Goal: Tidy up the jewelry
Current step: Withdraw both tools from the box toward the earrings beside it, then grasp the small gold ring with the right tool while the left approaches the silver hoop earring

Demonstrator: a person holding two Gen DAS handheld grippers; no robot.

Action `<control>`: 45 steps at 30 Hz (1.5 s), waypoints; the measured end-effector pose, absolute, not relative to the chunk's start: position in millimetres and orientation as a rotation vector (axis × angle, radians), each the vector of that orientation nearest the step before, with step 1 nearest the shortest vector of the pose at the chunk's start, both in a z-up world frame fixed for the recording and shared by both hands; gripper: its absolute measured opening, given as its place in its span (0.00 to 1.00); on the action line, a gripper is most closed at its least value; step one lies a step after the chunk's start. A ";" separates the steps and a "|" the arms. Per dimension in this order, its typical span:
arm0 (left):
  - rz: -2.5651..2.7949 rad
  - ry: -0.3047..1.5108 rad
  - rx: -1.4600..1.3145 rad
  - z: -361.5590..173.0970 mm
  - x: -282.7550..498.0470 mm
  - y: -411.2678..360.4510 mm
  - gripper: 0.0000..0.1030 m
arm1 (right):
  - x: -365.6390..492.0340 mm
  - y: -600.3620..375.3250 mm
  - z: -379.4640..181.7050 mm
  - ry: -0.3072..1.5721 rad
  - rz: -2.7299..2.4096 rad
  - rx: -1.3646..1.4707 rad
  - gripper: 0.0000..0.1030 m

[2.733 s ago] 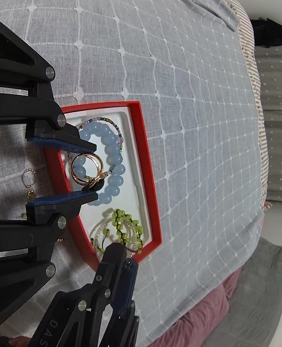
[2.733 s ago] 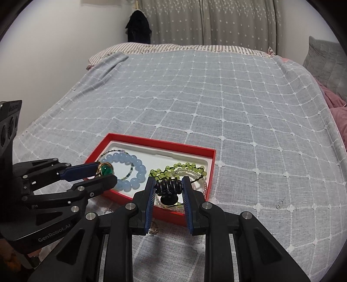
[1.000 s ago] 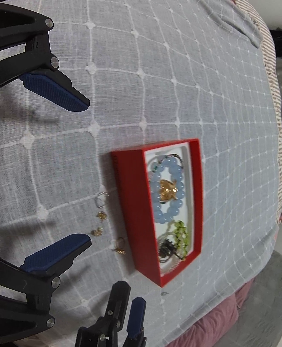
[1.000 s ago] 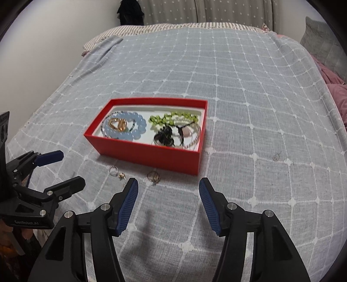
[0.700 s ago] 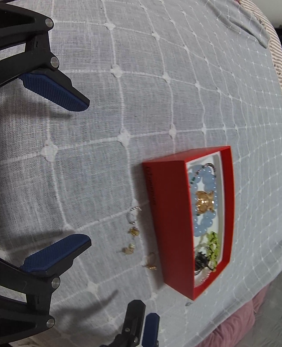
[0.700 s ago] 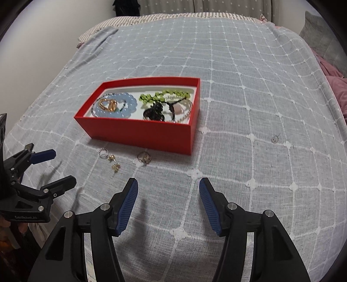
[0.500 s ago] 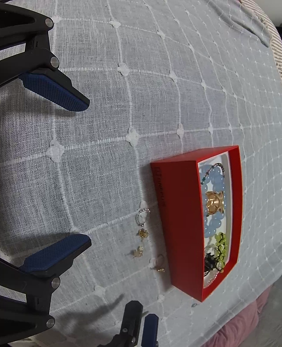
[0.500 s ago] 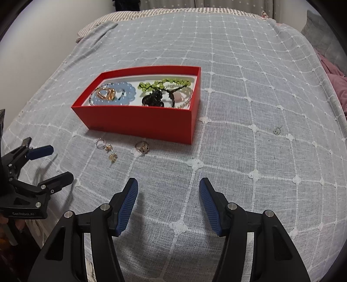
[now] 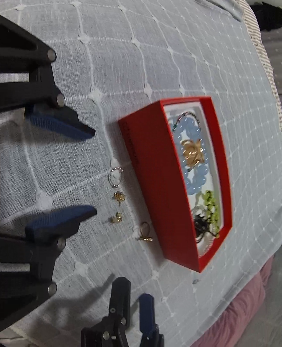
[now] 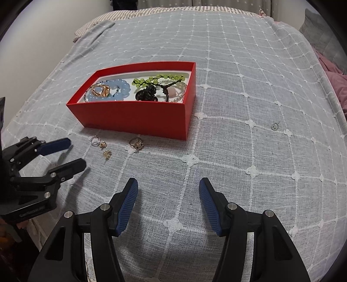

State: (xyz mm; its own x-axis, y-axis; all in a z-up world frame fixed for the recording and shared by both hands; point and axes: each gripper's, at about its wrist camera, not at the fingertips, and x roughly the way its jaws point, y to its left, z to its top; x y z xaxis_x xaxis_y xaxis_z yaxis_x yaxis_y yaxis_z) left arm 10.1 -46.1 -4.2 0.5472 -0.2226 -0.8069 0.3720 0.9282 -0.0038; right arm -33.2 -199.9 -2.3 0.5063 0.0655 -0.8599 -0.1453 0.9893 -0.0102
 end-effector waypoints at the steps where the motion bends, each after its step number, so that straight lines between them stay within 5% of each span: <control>1: -0.352 0.926 0.186 -6.0 11.9 -47.0 0.46 | -33.3 -200.2 -2.9 1.033 0.126 -0.085 0.60; 11: -0.382 0.887 0.220 -9.6 21.5 -54.5 0.34 | -30.2 -198.6 -4.9 1.030 0.126 -0.082 0.60; 26: -0.405 0.875 0.250 -8.9 25.7 -63.8 0.02 | -25.3 -189.5 -8.4 1.007 0.122 -0.121 0.60; 40: -0.371 0.874 0.252 -5.3 18.2 -47.3 0.06 | -11.0 -159.3 -15.5 0.963 0.158 -0.199 0.58; 45: -0.376 0.878 0.248 -5.6 18.5 -46.3 0.22 | -4.5 -147.3 -17.7 0.932 0.181 -0.241 0.36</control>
State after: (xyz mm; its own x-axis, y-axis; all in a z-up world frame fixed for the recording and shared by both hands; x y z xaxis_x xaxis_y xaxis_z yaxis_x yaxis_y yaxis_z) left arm 18.5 -46.3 -5.6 0.5795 -0.2175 -0.7854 0.4183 0.9065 0.0576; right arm -4.5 -147.3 -17.7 0.5844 0.0496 -0.8100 -0.2570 0.9580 -0.1268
